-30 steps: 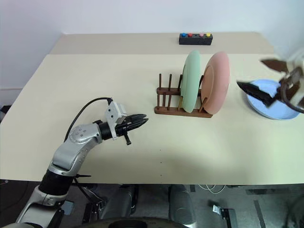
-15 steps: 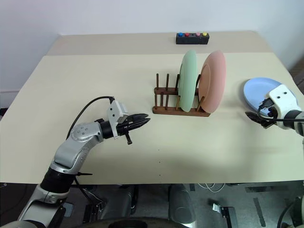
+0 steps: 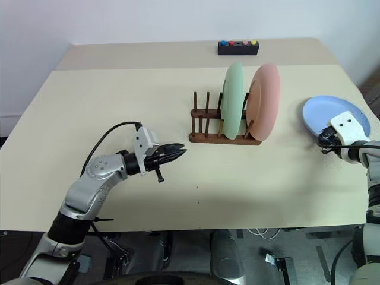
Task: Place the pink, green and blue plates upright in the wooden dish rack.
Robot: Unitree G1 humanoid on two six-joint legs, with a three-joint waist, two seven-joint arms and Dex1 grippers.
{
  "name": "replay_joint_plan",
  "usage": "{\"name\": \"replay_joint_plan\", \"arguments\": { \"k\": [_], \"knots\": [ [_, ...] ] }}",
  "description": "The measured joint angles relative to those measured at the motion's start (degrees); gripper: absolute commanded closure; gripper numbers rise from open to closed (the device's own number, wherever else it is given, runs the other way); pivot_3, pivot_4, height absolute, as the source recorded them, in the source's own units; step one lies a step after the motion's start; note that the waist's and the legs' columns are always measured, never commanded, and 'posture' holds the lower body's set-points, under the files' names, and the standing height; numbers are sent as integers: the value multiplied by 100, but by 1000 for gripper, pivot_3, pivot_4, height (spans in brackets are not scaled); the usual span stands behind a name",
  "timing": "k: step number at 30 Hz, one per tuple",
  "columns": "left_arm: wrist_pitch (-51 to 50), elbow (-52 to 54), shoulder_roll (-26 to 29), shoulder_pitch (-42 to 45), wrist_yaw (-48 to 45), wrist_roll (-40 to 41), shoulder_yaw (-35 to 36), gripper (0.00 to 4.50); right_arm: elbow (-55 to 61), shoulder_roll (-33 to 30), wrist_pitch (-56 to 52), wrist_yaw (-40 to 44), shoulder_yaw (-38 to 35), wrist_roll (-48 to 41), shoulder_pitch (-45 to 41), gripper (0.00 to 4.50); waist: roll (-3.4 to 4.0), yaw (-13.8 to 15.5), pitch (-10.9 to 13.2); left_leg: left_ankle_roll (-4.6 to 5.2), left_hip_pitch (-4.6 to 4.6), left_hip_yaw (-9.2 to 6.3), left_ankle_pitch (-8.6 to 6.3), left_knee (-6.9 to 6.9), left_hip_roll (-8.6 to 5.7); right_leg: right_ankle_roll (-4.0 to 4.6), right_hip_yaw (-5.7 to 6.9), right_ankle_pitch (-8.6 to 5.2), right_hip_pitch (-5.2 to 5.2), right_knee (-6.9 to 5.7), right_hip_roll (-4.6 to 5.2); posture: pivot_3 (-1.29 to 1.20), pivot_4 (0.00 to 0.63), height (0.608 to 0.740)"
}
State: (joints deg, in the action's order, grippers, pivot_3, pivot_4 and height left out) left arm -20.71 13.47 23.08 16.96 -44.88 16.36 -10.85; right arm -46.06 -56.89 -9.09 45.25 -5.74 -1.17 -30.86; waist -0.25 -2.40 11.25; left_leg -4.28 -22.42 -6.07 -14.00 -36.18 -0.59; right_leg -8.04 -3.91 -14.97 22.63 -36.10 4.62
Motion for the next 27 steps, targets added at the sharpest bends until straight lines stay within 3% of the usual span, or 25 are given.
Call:
{"name": "replay_joint_plan", "arguments": {
  "k": [8, 14, 19, 23, 27],
  "knots": [
    [-17, 9, 22, 0, -8, 0, 0, 3902, 286, 26, 11, -242, -11, 47, 167, 4469, -3, -1, 0, 0, 1, -1, 0, -1, 0, 0, 0, 0, -2, 0, 0, 0, 150, 734],
    [-17, 9, 46, 1, -12, 0, 2, 3902, 1101, 26, 299, -935, -141, 177, 300, 4469, 13, -20, -1, 0, -1, 6, 0, 1, 0, -1, -7, 0, 7, -4, 0, 0, 150, 734],
    [-15, 8, 44, 7, -11, 2, 5, 3902, 2209, -34, 727, -1510, -547, 139, -758, 4469, 44, -28, 1, 0, -1, 12, 0, 7, 1, 0, -14, 0, 17, -9, -3, 0, 150, 734],
    [-7, 0, 45, 11, -2, 0, 22, 3902, 3296, 39, 839, -1385, -620, -234, -1568, 4469, 33, 6, 4, 0, -5, 5, 0, 7, 1, -1, -9, 0, 12, -2, -1, 0, 150, 734],
    [13, -37, 66, 7, 41, -8, 110, 3902, 4158, 502, 506, -1021, -609, -988, -1682, 4469, 17, 29, 5, 0, -8, -1, 0, 0, -1, -1, -4, 1, 7, -1, 2, 0, 150, 734]
  ]
}}
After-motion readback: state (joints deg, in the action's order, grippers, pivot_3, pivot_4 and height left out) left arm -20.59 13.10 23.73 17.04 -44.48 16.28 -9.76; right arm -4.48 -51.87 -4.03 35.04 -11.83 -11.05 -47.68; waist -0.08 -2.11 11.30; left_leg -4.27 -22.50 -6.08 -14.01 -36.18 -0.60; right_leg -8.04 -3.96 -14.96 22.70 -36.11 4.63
